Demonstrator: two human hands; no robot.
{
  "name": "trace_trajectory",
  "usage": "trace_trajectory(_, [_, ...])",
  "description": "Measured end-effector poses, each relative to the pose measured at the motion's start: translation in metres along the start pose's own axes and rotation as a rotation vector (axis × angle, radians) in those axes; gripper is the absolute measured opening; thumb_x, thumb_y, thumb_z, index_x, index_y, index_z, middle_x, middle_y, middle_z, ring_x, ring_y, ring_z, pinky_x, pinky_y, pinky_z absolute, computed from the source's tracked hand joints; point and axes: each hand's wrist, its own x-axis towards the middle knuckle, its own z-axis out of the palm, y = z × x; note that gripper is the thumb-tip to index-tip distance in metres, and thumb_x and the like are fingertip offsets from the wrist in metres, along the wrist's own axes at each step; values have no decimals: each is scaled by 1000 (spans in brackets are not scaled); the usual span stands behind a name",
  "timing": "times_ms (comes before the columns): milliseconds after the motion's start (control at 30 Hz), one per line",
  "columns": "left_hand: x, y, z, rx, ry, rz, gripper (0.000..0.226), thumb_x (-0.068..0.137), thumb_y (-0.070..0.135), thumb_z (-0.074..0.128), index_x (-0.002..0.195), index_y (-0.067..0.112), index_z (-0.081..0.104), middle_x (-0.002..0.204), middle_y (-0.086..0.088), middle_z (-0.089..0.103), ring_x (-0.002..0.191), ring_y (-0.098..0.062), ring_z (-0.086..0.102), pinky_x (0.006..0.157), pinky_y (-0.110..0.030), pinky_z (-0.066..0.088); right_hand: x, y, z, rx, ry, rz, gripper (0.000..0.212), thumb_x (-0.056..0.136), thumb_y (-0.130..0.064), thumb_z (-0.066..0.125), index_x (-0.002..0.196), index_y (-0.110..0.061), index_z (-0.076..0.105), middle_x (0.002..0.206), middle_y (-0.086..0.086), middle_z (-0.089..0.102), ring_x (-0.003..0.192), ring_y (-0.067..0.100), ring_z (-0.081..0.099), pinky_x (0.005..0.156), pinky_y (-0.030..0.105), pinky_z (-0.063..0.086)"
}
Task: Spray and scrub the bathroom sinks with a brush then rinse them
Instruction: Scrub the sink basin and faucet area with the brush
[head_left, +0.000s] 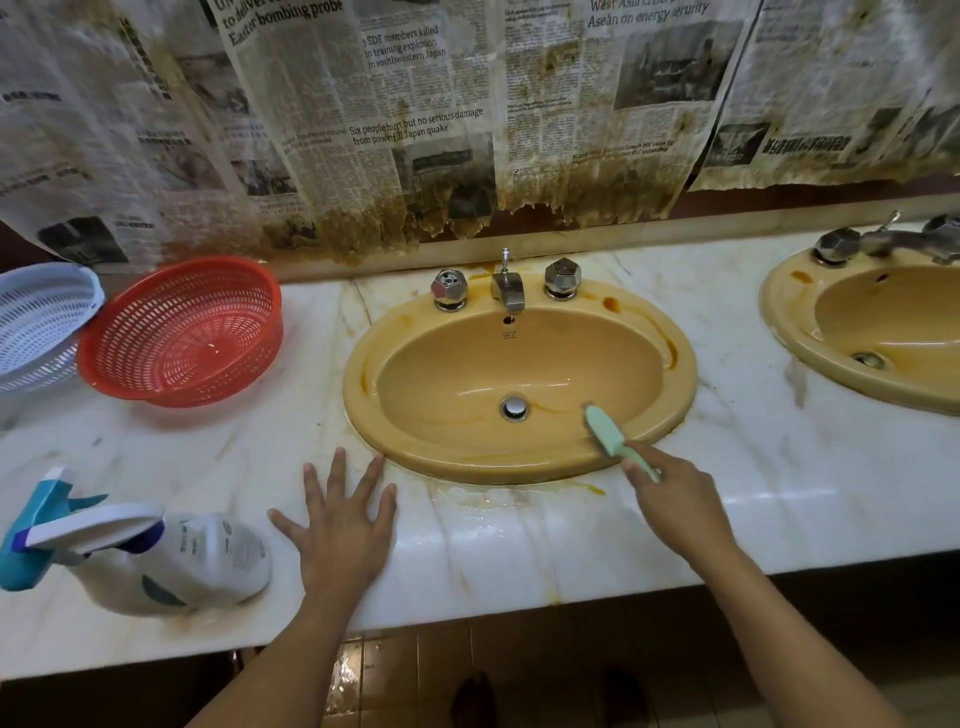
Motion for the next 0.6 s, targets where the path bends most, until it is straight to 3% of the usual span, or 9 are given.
trace_trajectory(100, [0,1,0,11,-4,-1,55,102,69,18,156,61,15,173,10,3,159,-25,-11,114,-79,-2,-18,-20,35,-48,-80,-78,41,103,-44,48,144,-44,52,108,1,69,90,22,62,81,40,55])
trace_trajectory(200, [-1,0,0,9,-3,8,55,102,70,16,156,60,16,173,10,3,159,-25,-10,114,-77,-4,-35,-40,57,-157,-168,-185,45,104,-45,44,149,-49,42,106,1,68,94,23,62,77,38,53])
trace_trajectory(367, [-1,2,2,-114,-12,16,60,99,71,30,155,48,35,171,5,16,159,-20,0,118,-73,-3,-23,-18,27,-220,-110,-200,43,104,-51,42,147,-52,43,103,1,70,91,24,64,79,42,56])
trace_trajectory(500, [-21,31,15,-128,78,252,67,96,66,37,156,35,38,167,-2,25,157,-22,17,118,-70,10,-7,19,-25,-238,-173,-214,38,102,-51,49,139,-58,50,101,-5,71,82,13,62,71,32,52])
trace_trajectory(600, [-22,41,20,-30,114,358,64,99,60,34,157,33,38,169,1,24,158,-22,17,117,-70,13,-3,25,-35,-422,-322,-293,39,102,-52,48,141,-60,47,119,-3,69,100,16,61,83,32,51])
